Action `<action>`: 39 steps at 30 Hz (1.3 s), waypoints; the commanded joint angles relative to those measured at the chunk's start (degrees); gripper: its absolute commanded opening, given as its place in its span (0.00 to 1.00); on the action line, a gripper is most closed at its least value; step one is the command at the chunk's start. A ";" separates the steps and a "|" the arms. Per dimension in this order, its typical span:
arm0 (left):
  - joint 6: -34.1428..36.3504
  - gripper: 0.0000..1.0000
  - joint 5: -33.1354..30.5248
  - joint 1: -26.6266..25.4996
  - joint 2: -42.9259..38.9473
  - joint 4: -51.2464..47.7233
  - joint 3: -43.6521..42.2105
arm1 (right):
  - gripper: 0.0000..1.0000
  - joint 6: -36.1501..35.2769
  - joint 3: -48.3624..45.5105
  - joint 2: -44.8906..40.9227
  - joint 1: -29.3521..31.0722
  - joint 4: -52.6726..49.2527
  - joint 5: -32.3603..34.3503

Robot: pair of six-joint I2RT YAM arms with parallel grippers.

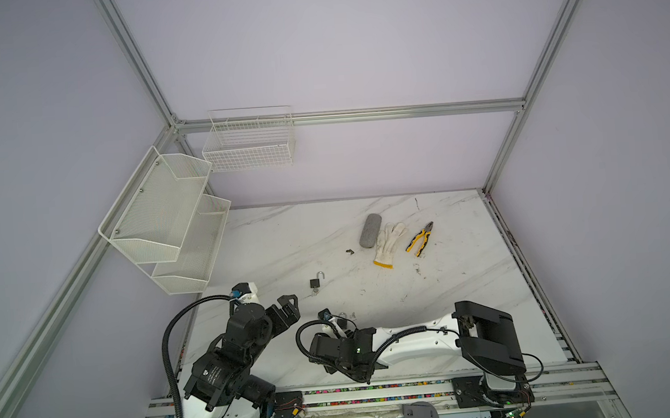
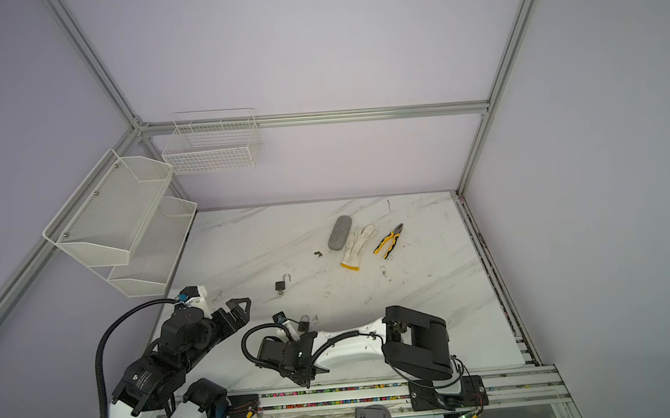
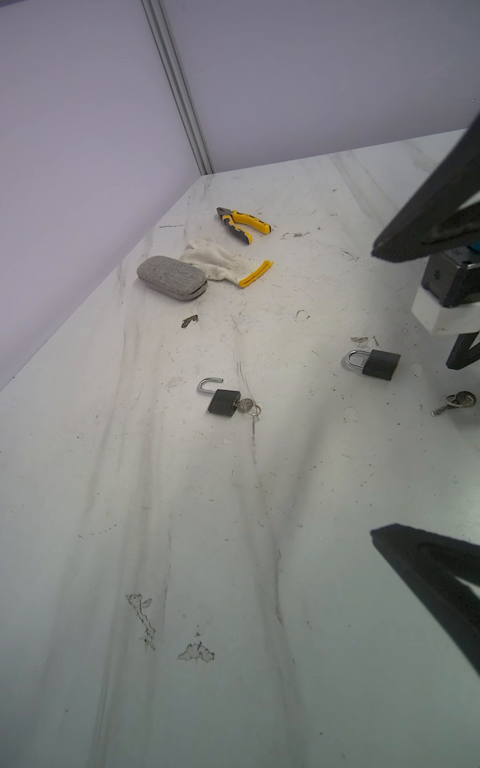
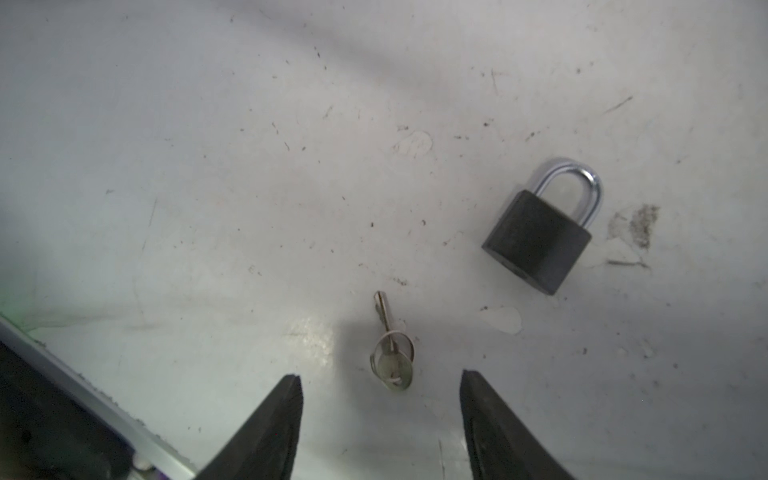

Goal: Unlock with the key
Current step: 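Move the right gripper down over the loose key near the robot, then close the right gripper on the key's ring end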

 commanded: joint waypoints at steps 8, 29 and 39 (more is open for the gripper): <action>-3.00 1.00 -3.33 0.25 -1.13 -1.35 -2.37 | 0.51 -2.01 2.54 3.36 0.25 -2.76 3.54; -4.52 1.00 -4.57 0.30 -0.25 -0.31 -3.36 | 0.33 -3.52 2.52 5.10 0.25 -2.89 3.91; -4.68 1.00 -3.89 0.25 -0.01 0.37 -3.42 | 0.24 -2.68 1.78 3.39 0.25 -3.28 4.88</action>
